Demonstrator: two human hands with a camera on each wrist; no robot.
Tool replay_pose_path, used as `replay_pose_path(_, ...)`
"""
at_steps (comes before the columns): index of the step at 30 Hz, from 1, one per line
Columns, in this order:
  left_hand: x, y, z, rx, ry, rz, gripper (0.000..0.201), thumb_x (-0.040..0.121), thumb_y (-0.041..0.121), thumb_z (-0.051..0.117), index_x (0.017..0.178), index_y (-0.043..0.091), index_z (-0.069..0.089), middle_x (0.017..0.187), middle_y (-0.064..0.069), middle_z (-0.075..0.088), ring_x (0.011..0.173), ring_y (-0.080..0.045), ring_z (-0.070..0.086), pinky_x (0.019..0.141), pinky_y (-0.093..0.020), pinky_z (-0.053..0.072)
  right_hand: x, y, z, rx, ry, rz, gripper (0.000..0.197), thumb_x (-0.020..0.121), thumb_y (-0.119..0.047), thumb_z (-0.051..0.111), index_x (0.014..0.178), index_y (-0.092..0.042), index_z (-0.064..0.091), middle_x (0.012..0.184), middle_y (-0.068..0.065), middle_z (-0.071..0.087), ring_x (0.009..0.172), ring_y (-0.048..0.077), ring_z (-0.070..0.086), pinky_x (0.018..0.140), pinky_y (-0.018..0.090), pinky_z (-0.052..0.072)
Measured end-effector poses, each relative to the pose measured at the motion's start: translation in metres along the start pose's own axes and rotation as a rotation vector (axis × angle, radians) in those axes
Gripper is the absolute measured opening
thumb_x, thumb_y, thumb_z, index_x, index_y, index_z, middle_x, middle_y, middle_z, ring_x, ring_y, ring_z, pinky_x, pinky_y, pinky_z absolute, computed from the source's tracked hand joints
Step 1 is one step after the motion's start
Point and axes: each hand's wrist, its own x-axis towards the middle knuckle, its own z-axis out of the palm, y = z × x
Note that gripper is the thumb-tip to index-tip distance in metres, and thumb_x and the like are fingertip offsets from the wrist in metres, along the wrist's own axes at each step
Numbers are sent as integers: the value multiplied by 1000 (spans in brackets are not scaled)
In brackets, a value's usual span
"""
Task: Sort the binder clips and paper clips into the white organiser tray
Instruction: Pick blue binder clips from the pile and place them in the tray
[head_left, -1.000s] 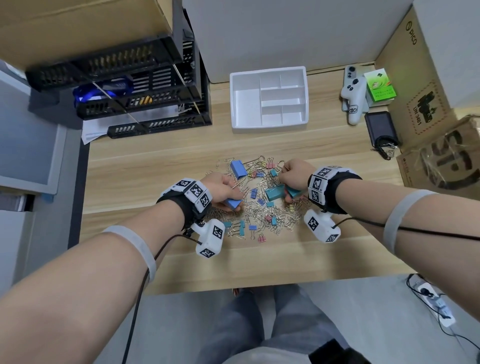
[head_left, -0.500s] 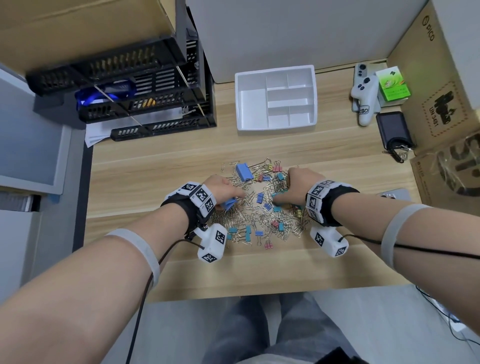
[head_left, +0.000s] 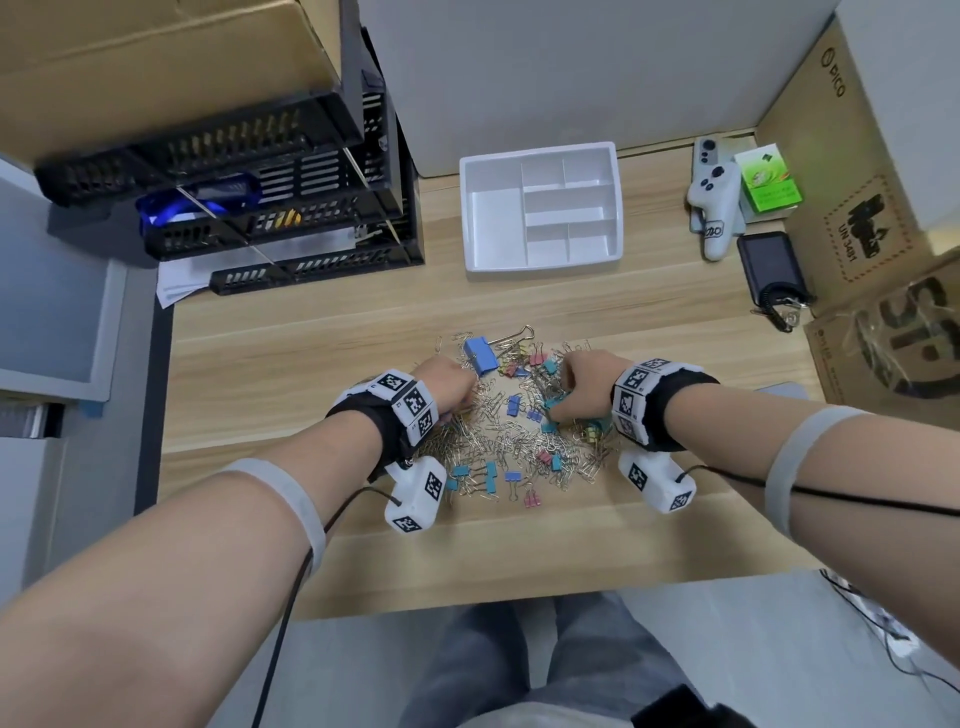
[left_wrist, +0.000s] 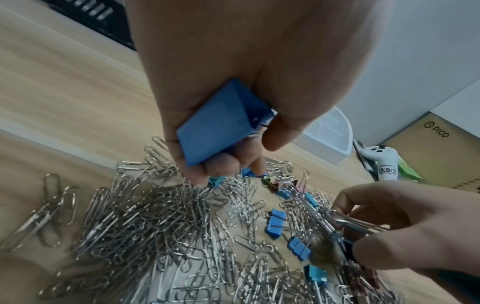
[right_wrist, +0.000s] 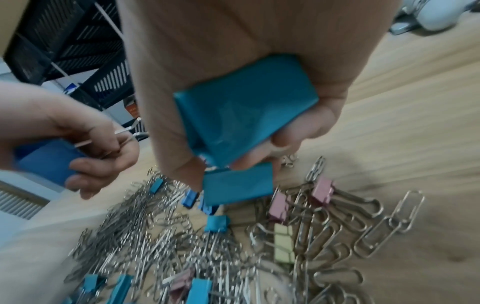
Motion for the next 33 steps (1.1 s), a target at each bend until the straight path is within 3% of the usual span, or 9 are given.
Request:
replay_pose_path(6, 3, 9, 4, 16, -72, -7, 12, 88, 19, 57, 85, 7, 58, 54, -3, 44, 45, -18, 42, 48, -23, 39, -6, 10, -15, 286, -177, 26, 31, 63, -37, 76, 83, -15, 66, 76, 5, 59, 64, 20, 51, 58, 27, 44)
replay_pose_path(10, 4, 14, 5, -43, -159, -13, 36, 89, 44, 62, 91, 8, 64, 51, -1, 48, 44, -15, 47, 44, -21, 46, -7, 6, -18, 438, -286, 7, 42, 49, -36, 72, 82, -10, 68, 77, 11, 60, 61, 21, 52, 55, 26, 42)
replay_pose_path(12, 1, 16, 5, -57, -217, -3, 50, 87, 57, 60, 76, 9, 64, 51, -2, 53, 45, -15, 51, 45, -21, 47, -7, 4, -17, 514, -303, 16, 53, 45, -34, 71, 89, -4, 70, 76, 13, 57, 57, 21, 49, 52, 25, 39)
replay_pose_path(14, 2, 16, 6, -107, -260, 18, 55, 86, 59, 60, 71, 6, 63, 55, -7, 57, 45, -16, 54, 47, -22, 48, -7, 1, -15, 530, -325, 37, 49, 56, -28, 68, 95, 0, 71, 76, 12, 58, 53, 18, 47, 48, 20, 38)
replay_pose_path(18, 9, 7, 11, -310, -279, 85, 48, 80, 42, 70, 91, -4, 65, 84, -25, 54, 46, -20, 50, 51, -28, 50, -4, -3, -9, 574, -334, 81, 49, 64, -21, 61, 105, 4, 68, 83, 18, 64, 48, 17, 51, 42, 18, 40)
replay_pose_path(22, 9, 0, 12, -315, -199, 86, 36, 88, 33, 69, 85, -2, 65, 74, -20, 57, 46, -18, 47, 49, -28, 48, -7, -5, -8, 663, -309, 125, 25, 82, -10, 56, 102, -4, 69, 73, 12, 68, 43, 14, 51, 39, 17, 37)
replay_pose_path(26, 11, -3, 6, -337, -174, 81, 36, 89, 33, 68, 89, -2, 64, 63, -9, 56, 48, -17, 46, 53, -31, 49, -5, -7, -9, 709, -324, 96, 38, 67, -22, 65, 101, -7, 72, 97, 24, 70, 60, 25, 56, 51, 26, 40)
replay_pose_path(30, 8, -2, 4, -370, -170, 87, 32, 88, 33, 71, 79, 3, 62, 71, -13, 58, 49, -17, 46, 54, -31, 50, 0, -12, -8, 663, -324, 20, 60, 58, -34, 79, 108, -4, 70, 112, 26, 68, 87, 31, 60, 80, 43, 45)
replay_pose_path(33, 5, 0, 5, -405, -162, 75, 31, 86, 32, 73, 79, 3, 63, 72, -13, 62, 49, -15, 47, 56, -31, 50, -1, -16, -10, 599, -360, -3, 54, 71, -27, 76, 112, 6, 66, 110, 27, 68, 88, 33, 58, 77, 41, 48)
